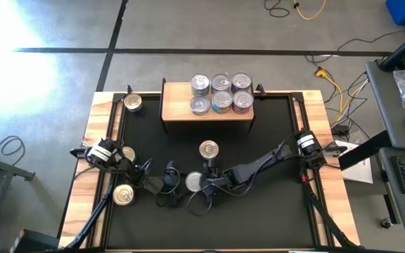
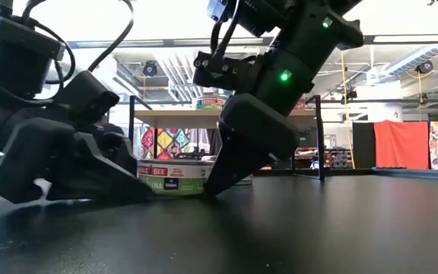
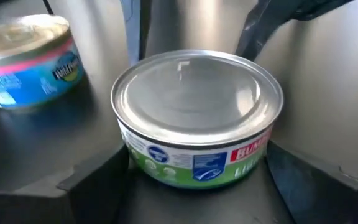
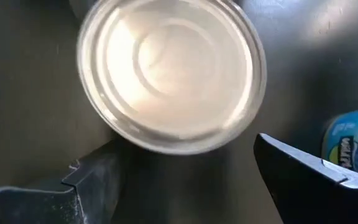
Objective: Stack canned seafood by type on shelf
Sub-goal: Stack the green white tuna can on top of the other green white tuna can on the shelf
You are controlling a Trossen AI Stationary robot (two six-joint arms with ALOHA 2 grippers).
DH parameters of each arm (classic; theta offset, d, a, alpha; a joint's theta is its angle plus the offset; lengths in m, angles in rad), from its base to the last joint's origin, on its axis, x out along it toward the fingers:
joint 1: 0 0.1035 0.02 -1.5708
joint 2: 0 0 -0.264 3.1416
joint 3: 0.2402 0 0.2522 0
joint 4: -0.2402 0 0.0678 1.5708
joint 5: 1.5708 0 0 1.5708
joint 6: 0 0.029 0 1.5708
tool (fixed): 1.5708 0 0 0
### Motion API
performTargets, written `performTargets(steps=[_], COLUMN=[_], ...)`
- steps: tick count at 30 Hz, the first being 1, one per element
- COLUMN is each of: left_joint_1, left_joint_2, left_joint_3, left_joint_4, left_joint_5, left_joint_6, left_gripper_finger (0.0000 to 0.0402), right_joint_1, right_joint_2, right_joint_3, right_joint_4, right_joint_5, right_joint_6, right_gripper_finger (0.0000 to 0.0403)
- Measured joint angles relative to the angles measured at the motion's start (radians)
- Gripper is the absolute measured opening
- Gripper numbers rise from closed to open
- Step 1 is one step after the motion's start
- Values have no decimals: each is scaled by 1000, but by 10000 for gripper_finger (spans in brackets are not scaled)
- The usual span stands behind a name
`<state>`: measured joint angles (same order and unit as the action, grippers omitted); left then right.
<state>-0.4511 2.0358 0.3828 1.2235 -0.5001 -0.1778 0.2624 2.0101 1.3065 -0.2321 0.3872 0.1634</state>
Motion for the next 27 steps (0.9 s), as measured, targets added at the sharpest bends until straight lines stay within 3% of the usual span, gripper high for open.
performTargets(steps=[7, 17, 24, 27], left_joint_1=[0, 2, 61, 87], left_joint_2=[1, -103, -199, -193], left_joint_3=[10, -94, -128, -115], left_joint_4=[4, -65, -168, -160], left_joint_5=[11, 28, 24, 36], left_joint_6=[59, 26, 48, 105], left_gripper_finger=[360, 360, 360, 360], right_joint_1=[-2, -9, -38, -44], right_joint_2=[-18, -46, -47, -47], right_joint_3=[6, 31, 31, 31], right_joint_4=[-30, -290, -259, -211], right_joint_5=[22, 33, 76, 168], right_joint_6=[-45, -9, -31, -83], right_gripper_finger=[330, 329, 322, 317])
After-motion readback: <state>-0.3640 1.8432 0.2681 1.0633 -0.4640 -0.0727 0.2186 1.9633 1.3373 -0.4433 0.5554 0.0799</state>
